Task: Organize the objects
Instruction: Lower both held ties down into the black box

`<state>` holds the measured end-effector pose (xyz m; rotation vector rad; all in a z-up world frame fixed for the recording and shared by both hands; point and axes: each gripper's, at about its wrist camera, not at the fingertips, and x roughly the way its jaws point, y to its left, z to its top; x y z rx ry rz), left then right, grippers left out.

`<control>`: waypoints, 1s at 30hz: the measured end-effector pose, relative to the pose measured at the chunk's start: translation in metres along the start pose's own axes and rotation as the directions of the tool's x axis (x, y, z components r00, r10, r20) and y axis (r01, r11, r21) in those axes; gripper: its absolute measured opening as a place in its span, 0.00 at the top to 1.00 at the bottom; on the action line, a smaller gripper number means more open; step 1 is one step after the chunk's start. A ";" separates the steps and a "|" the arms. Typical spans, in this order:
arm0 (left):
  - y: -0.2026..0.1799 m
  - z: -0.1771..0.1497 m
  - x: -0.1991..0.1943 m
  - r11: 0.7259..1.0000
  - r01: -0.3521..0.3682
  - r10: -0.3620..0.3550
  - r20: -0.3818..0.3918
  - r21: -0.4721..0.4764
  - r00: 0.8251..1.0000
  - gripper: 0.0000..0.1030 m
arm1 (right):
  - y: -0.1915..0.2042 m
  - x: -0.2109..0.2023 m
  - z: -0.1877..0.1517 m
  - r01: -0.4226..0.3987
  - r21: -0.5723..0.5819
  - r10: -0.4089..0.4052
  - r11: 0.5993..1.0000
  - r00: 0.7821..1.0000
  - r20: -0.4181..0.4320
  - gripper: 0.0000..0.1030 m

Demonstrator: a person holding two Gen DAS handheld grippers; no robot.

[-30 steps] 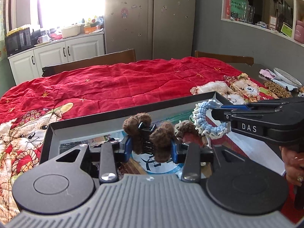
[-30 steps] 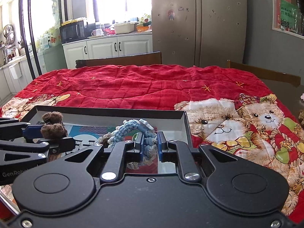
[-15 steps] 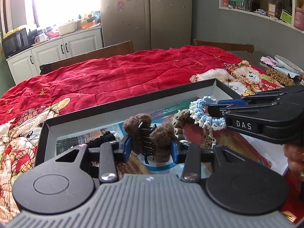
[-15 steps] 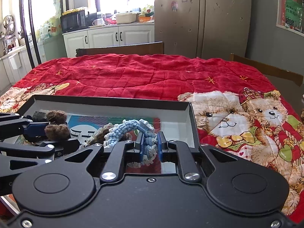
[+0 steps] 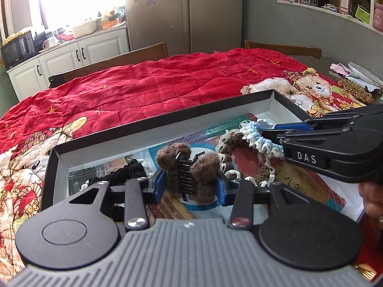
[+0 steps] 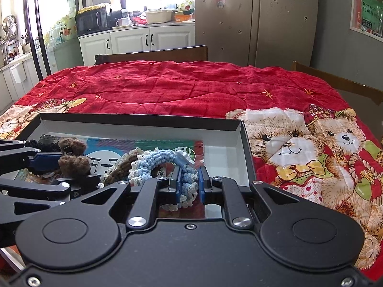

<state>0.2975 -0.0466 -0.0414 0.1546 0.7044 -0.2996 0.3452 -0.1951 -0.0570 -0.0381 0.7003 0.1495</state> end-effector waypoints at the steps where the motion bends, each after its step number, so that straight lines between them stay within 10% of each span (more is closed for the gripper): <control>1: 0.000 0.000 0.000 1.000 0.000 0.000 -0.005 0.000 1.000 0.49 | 0.000 0.000 0.000 0.000 -0.004 0.000 1.000 1.000 -0.002 0.86; 30: -0.001 0.000 -0.002 1.000 -0.015 0.015 0.011 0.000 1.000 0.29 | -0.001 -0.001 -0.001 -0.007 0.009 0.007 1.000 1.000 -0.005 0.68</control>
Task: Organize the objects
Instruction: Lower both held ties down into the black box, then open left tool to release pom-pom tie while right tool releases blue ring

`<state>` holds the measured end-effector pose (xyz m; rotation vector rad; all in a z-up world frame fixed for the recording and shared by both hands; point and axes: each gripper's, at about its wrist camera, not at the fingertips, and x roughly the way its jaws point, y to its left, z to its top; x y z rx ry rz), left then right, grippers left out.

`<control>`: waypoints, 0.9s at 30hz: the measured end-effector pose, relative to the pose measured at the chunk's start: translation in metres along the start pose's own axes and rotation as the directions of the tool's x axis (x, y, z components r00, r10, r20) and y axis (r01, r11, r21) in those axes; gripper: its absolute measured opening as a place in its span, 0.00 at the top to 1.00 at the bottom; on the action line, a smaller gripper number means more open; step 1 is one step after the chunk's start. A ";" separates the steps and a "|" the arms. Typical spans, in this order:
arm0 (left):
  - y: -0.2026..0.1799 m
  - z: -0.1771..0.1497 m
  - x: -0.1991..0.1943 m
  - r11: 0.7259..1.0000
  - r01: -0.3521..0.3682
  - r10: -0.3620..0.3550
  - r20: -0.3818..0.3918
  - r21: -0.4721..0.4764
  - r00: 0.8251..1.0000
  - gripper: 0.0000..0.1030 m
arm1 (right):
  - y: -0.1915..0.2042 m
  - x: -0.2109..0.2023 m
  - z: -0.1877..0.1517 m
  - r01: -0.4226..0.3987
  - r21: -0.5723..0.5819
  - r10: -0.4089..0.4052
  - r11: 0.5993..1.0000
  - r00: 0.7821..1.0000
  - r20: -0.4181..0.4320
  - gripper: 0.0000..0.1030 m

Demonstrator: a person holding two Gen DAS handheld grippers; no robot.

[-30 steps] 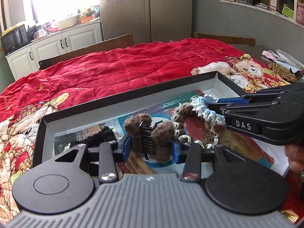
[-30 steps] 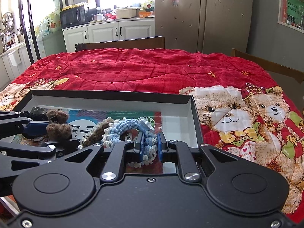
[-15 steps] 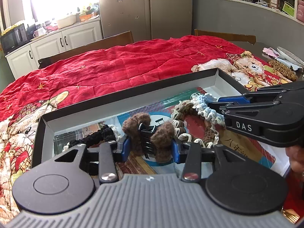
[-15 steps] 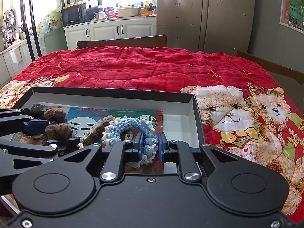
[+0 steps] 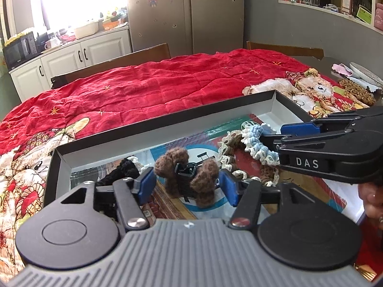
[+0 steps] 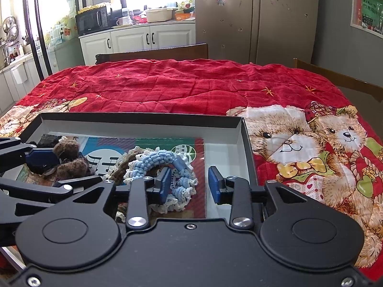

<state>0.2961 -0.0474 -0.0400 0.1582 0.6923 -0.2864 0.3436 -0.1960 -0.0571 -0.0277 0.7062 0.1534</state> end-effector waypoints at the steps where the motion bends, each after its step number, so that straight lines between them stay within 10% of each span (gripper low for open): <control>1: 0.000 0.000 -0.001 1.000 0.000 0.000 0.003 0.001 1.000 0.29 | 0.000 0.000 0.000 0.000 0.000 0.000 1.000 1.000 0.001 0.68; 27: -0.002 0.001 -0.031 1.000 -0.020 0.020 0.061 -0.007 0.998 0.22 | 0.002 -0.023 -0.001 0.002 -0.007 -0.002 1.000 0.997 0.083 0.63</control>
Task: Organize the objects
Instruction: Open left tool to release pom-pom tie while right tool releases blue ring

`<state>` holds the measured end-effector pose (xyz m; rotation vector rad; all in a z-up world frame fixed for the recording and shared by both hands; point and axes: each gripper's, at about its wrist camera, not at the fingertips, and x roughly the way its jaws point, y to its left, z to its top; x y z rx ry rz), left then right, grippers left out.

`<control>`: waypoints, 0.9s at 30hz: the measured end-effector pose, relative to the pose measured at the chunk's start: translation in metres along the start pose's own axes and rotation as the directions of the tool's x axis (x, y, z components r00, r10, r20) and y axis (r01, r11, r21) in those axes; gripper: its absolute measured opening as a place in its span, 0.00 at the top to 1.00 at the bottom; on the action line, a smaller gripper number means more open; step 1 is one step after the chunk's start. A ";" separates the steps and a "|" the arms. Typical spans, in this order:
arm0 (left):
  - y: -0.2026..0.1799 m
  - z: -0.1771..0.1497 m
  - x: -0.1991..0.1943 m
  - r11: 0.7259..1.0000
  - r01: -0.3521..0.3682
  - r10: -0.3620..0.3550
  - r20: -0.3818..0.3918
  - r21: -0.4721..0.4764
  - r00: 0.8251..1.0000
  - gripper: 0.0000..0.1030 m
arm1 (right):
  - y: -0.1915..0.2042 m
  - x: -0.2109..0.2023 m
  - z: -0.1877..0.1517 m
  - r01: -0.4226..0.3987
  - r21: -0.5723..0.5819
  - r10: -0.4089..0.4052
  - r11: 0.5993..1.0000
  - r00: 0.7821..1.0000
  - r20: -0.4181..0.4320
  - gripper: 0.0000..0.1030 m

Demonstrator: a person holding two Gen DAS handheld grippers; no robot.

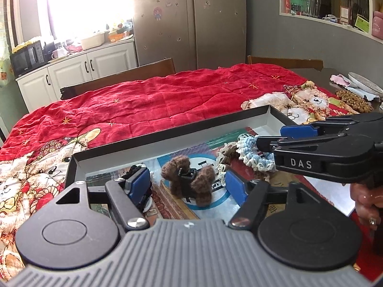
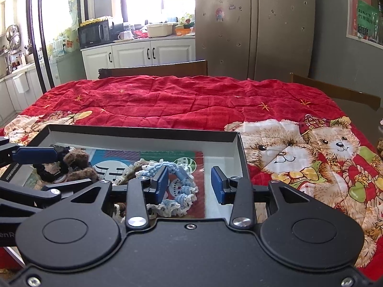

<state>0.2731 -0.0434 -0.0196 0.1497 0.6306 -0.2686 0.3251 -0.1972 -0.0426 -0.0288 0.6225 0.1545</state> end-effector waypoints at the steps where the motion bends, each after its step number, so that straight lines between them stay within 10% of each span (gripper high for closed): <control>1: 0.000 0.000 -0.002 1.000 0.000 0.000 0.001 -0.001 1.000 0.22 | 0.001 -0.002 0.000 0.000 -0.005 0.000 1.000 1.000 0.000 0.63; 27: 0.005 -0.008 -0.071 1.000 -0.018 0.019 0.067 -0.017 0.998 0.19 | 0.016 -0.056 -0.006 -0.037 -0.081 0.039 0.996 0.999 0.026 0.63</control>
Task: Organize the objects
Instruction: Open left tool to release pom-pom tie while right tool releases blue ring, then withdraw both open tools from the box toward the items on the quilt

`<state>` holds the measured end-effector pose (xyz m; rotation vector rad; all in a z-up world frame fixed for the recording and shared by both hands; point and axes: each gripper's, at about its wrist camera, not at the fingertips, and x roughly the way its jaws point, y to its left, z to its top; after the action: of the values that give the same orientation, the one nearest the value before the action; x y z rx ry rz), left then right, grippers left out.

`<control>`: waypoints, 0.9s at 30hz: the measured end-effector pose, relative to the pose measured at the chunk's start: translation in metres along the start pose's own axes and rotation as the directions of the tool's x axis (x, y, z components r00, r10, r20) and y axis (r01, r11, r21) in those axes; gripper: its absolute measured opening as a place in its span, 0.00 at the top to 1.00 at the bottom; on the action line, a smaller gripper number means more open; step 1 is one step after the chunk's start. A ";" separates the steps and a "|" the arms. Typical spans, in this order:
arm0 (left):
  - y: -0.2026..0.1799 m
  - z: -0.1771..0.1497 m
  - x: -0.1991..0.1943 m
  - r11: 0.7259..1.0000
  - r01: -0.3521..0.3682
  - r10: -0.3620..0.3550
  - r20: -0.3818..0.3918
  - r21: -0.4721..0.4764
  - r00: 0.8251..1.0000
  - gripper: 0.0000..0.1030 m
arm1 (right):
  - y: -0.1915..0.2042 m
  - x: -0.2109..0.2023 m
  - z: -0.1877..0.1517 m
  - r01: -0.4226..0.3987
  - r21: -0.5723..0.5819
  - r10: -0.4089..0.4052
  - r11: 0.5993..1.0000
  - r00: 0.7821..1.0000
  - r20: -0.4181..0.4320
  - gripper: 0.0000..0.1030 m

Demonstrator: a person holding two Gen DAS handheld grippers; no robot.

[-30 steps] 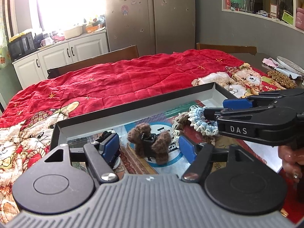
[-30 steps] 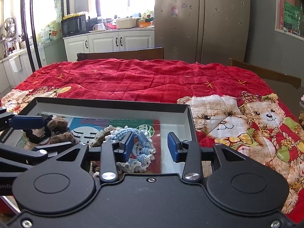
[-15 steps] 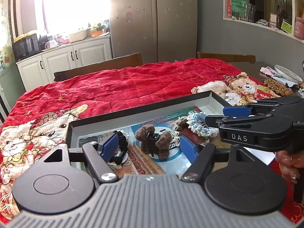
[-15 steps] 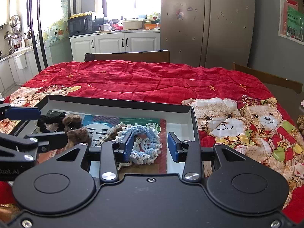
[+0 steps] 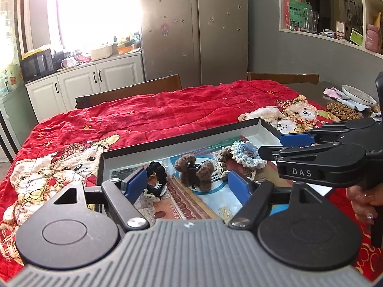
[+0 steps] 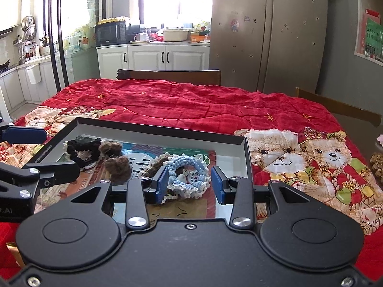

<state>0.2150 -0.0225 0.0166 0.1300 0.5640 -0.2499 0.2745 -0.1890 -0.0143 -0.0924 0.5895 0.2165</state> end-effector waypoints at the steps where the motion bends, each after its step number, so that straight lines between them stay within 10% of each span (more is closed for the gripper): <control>1: 0.000 0.000 -0.002 1.000 -0.001 0.001 0.002 0.000 1.000 0.18 | 0.001 -0.002 0.000 -0.001 -0.002 0.001 1.000 1.000 0.002 0.63; 27: -0.002 -0.014 -0.067 1.000 -0.002 0.001 0.051 0.024 0.999 0.16 | -0.004 -0.079 -0.017 -0.032 -0.010 0.032 0.999 0.998 0.046 0.61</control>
<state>0.1530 -0.0082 0.0410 0.1471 0.5107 -0.2581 0.2021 -0.2095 0.0158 -0.0870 0.5446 0.2521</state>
